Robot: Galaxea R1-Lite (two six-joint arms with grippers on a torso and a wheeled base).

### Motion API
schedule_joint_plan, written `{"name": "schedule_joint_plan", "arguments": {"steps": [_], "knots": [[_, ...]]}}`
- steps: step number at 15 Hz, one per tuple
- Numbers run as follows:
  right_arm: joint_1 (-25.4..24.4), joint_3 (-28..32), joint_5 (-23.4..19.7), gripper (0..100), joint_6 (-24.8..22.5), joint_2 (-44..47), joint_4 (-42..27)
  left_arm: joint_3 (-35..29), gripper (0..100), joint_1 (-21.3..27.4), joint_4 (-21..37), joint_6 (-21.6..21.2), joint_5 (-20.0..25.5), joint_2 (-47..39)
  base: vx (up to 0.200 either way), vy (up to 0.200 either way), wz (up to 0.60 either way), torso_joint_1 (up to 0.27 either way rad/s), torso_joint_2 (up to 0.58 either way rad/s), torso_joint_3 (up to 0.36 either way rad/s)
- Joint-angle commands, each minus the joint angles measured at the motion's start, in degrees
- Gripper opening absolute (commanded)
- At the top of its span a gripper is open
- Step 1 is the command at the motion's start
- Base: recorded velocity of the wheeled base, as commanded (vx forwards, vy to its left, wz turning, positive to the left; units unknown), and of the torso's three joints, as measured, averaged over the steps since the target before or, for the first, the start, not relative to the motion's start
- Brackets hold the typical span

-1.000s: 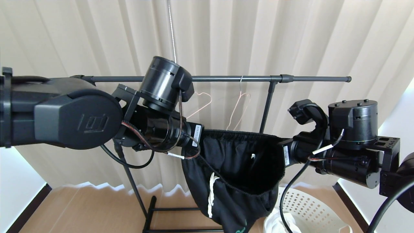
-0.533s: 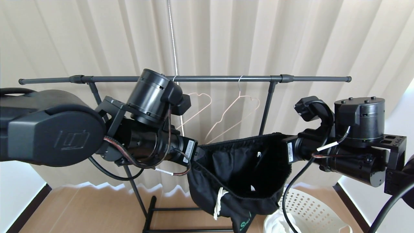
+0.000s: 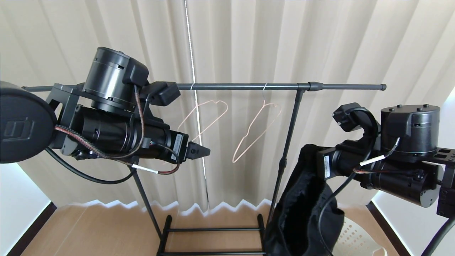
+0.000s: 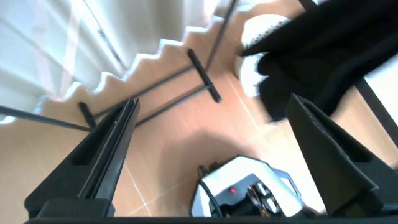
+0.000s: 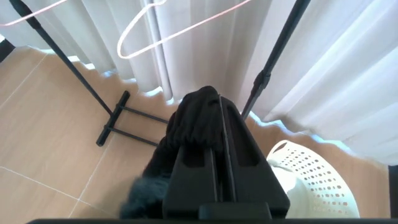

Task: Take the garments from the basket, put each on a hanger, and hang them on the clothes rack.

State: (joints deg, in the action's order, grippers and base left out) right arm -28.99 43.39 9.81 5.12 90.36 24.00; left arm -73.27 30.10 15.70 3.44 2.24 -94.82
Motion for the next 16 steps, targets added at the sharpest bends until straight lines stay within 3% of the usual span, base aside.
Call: {"name": "schedule_joint_plan", "arguments": {"steps": [1,3,6,12,16], "knots": [[-0.01,-1.02,-0.15,0,-0.99,-2.47,-0.01,-2.5,100,-3.64,-0.5,-0.27,-0.66,-3.36,0.0,0.0,0.0,0.0,0.0,0.0],[-0.1,-2.52,-0.5,0,-4.24,-5.1,-0.1,-9.62,100,-6.37,-1.02,-0.27,-5.14,-11.27,0.0,0.0,0.0,0.0,0.0,0.0],[-0.01,-2.87,-0.58,0,-5.3,-5.37,0.08,-18.23,100,-6.72,-1.02,-0.36,-10.07,-20.41,0.0,0.0,0.0,0.0,0.0,0.0],[1.39,-2.78,-0.58,0,-5.3,-5.45,0.34,-30.62,100,-9.97,-1.02,-2.38,-9.98,-31.66,0.0,0.0,0.0,0.0,0.0,0.0],[1.57,-2.87,-0.58,0,-5.38,-5.19,0.43,-34.4,100,-11.47,-1.11,-2.3,-9.8,-36.4,0.0,0.0,0.0,0.0,0.0,0.0]]}}
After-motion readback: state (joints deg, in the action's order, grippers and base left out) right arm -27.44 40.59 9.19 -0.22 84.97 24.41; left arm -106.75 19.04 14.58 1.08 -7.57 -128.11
